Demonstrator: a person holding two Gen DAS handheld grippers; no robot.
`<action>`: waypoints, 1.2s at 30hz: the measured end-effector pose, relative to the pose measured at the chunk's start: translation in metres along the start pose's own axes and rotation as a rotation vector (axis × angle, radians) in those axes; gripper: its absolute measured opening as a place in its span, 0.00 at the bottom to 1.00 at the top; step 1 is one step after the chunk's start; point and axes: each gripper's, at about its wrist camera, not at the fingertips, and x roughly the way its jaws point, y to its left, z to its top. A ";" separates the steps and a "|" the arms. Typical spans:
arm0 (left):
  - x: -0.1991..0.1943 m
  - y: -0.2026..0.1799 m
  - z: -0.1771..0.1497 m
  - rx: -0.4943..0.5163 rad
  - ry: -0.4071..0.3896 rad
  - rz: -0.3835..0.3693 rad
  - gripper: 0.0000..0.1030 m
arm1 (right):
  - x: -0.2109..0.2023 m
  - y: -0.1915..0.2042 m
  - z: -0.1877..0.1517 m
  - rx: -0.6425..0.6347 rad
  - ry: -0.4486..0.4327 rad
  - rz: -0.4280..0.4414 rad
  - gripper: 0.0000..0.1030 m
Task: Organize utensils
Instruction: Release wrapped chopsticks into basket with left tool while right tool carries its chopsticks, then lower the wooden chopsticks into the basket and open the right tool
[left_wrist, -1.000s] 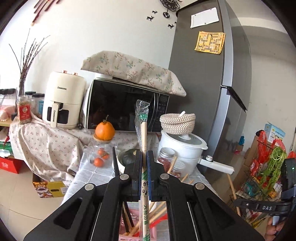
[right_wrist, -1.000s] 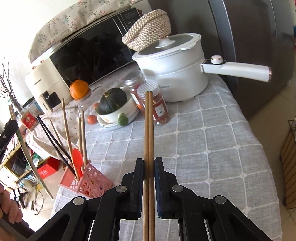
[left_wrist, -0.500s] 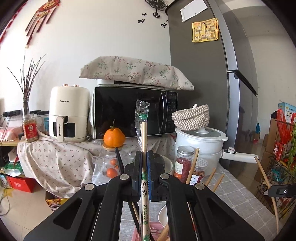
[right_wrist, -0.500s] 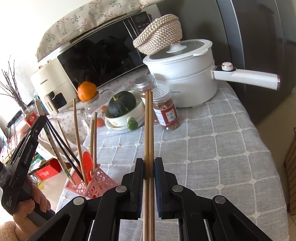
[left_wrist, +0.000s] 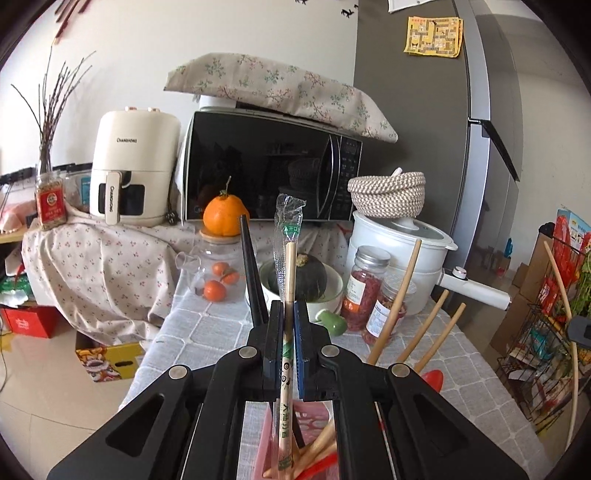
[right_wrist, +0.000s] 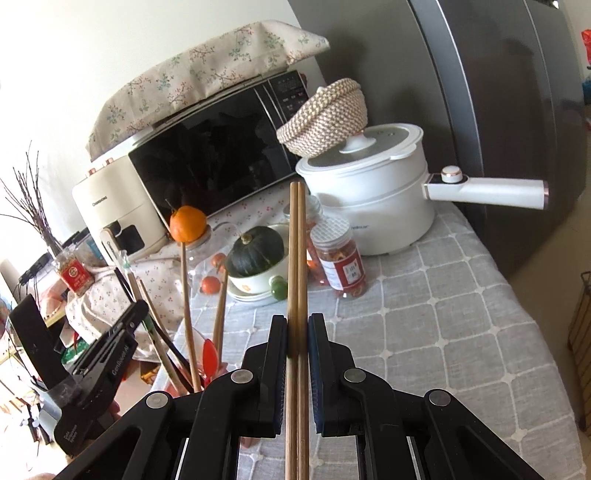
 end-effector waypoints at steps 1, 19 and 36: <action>-0.002 0.001 0.000 0.005 0.032 -0.009 0.06 | -0.002 0.004 0.000 0.002 -0.012 0.003 0.10; -0.057 0.073 0.006 -0.091 0.429 -0.102 0.36 | 0.028 0.097 -0.001 0.086 -0.246 0.004 0.10; -0.035 0.088 -0.002 -0.106 0.526 -0.133 0.36 | 0.098 0.128 -0.029 -0.077 -0.442 -0.153 0.10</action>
